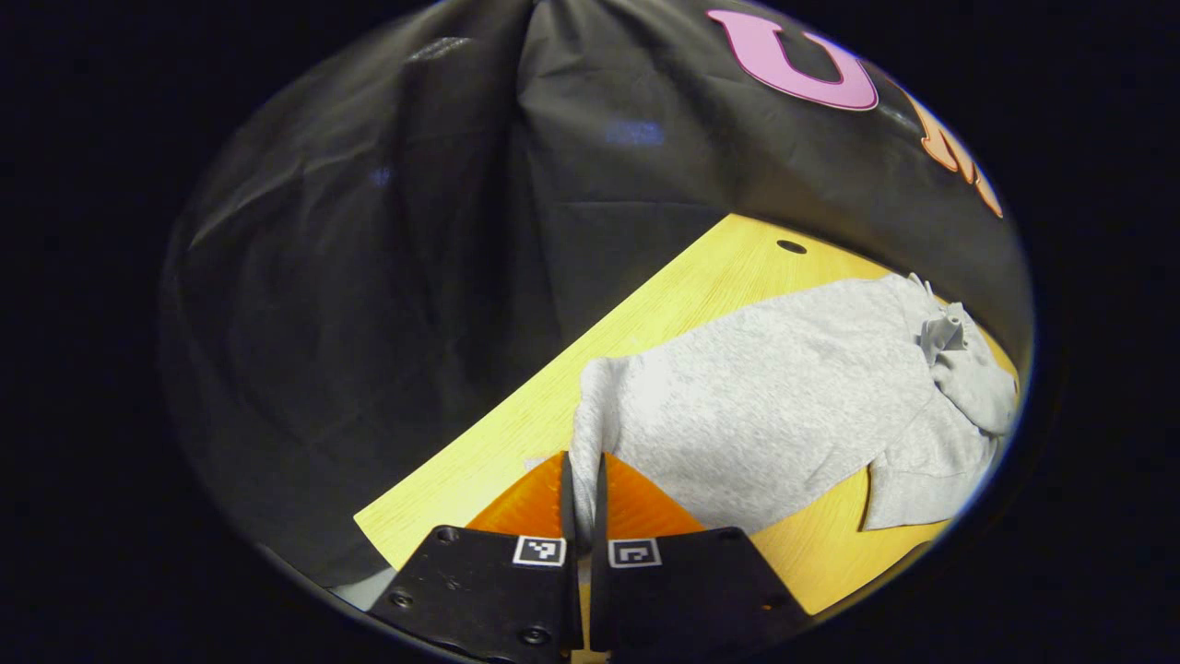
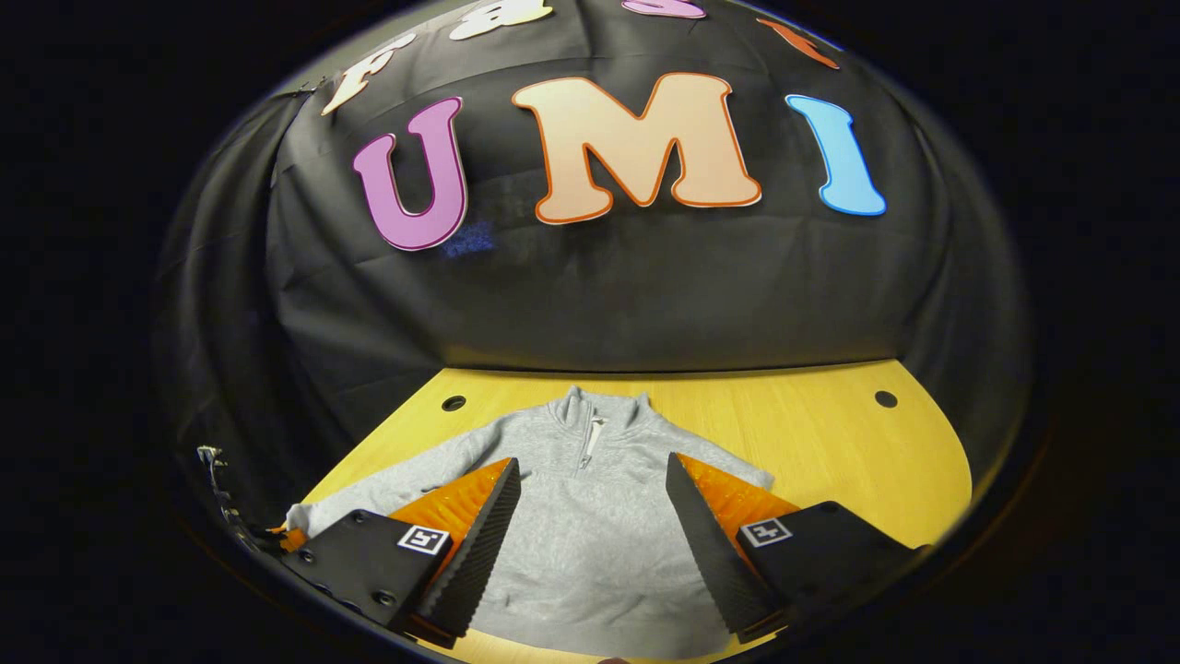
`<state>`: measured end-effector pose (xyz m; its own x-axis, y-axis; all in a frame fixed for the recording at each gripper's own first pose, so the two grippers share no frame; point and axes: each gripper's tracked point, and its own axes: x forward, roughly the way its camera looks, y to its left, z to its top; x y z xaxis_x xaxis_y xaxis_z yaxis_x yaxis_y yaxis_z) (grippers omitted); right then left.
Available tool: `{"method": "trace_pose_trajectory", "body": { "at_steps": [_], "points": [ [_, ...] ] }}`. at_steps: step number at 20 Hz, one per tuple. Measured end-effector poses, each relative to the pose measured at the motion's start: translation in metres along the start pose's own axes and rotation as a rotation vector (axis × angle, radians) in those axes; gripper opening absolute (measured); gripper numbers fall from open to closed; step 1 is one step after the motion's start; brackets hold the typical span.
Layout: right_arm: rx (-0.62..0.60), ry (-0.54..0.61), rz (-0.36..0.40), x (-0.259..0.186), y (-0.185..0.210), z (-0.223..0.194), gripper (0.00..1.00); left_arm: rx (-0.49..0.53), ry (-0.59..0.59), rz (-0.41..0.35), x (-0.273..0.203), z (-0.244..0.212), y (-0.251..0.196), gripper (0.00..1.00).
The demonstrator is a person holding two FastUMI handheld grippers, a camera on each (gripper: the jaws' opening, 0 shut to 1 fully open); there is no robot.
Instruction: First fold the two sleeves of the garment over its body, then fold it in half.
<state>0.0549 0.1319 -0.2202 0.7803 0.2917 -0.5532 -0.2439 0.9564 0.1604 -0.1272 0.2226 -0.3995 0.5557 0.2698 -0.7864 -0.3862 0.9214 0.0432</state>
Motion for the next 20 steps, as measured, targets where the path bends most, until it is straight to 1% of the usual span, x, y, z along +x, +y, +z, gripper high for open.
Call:
{"method": "trace_pose_trajectory", "body": {
  "at_steps": [1, 2, 4, 5, 6, 7, 8, 9, 10, 11, 13, 14, 15, 16, 19, 20],
  "points": [
    [-0.006, 0.001, -0.008, -0.002, -0.005, -0.001, 0.95, 0.002, 0.027, -0.006, 0.0, 0.001, -0.002, 0.0],
    [-0.006, 0.006, -0.009, -0.003, -0.008, -0.004, 0.98, -0.007, 0.05, -0.022, -0.001, 0.0, -0.005, 0.0],
    [-0.005, 0.008, -0.011, -0.008, -0.015, -0.006, 0.98, -0.069, 0.074, -0.051, -0.002, 0.005, -0.011, 0.0],
    [-0.009, 0.004, -0.012, -0.009, -0.018, -0.006, 0.98, -0.099, 0.075, -0.063, -0.004, 0.01, -0.015, 0.0],
    [-0.013, 0.0, -0.014, -0.01, -0.022, -0.005, 0.95, -0.123, 0.058, -0.066, -0.007, 0.018, -0.014, 0.0],
    [-0.017, -0.002, -0.016, -0.011, -0.025, -0.005, 0.98, -0.138, 0.037, -0.076, -0.009, 0.029, -0.015, 0.0],
    [-0.02, -0.001, -0.019, -0.012, -0.029, -0.005, 0.98, -0.145, 0.018, -0.087, -0.011, 0.041, -0.018, 0.0],
    [-0.02, 0.001, -0.021, -0.014, -0.033, -0.006, 0.95, -0.144, 0.005, -0.097, -0.013, 0.052, -0.022, 0.0],
    [-0.017, 0.001, -0.022, -0.015, -0.035, -0.006, 0.98, -0.14, 0.0, -0.109, -0.013, 0.06, -0.029, 0.0],
    [-0.014, -0.001, -0.024, -0.016, -0.039, -0.006, 0.95, -0.139, -0.011, -0.116, -0.015, 0.068, -0.033, 0.0],
    [-0.011, -0.006, -0.03, -0.019, -0.046, -0.005, 0.95, -0.138, -0.039, -0.141, -0.02, 0.088, -0.047, 0.0],
    [-0.011, -0.01, -0.033, -0.021, -0.049, -0.004, 0.98, -0.131, -0.055, -0.154, -0.022, 0.097, -0.054, 0.0],
    [-0.009, -0.014, -0.038, -0.023, -0.053, -0.003, 0.95, -0.118, -0.07, -0.167, -0.024, 0.106, -0.061, 0.0],
    [-0.007, -0.019, -0.043, -0.026, -0.057, -0.002, 0.98, -0.103, -0.081, -0.181, -0.025, 0.115, -0.071, 0.0],
    [-0.001, -0.03, -0.063, -0.035, -0.072, -0.004, 0.98, -0.06, -0.129, -0.233, -0.03, 0.146, -0.103, 0.0],
    [0.004, -0.031, -0.071, -0.039, -0.078, -0.006, 0.95, -0.043, -0.142, -0.251, -0.031, 0.153, -0.117, 0.0]
  ]
}}
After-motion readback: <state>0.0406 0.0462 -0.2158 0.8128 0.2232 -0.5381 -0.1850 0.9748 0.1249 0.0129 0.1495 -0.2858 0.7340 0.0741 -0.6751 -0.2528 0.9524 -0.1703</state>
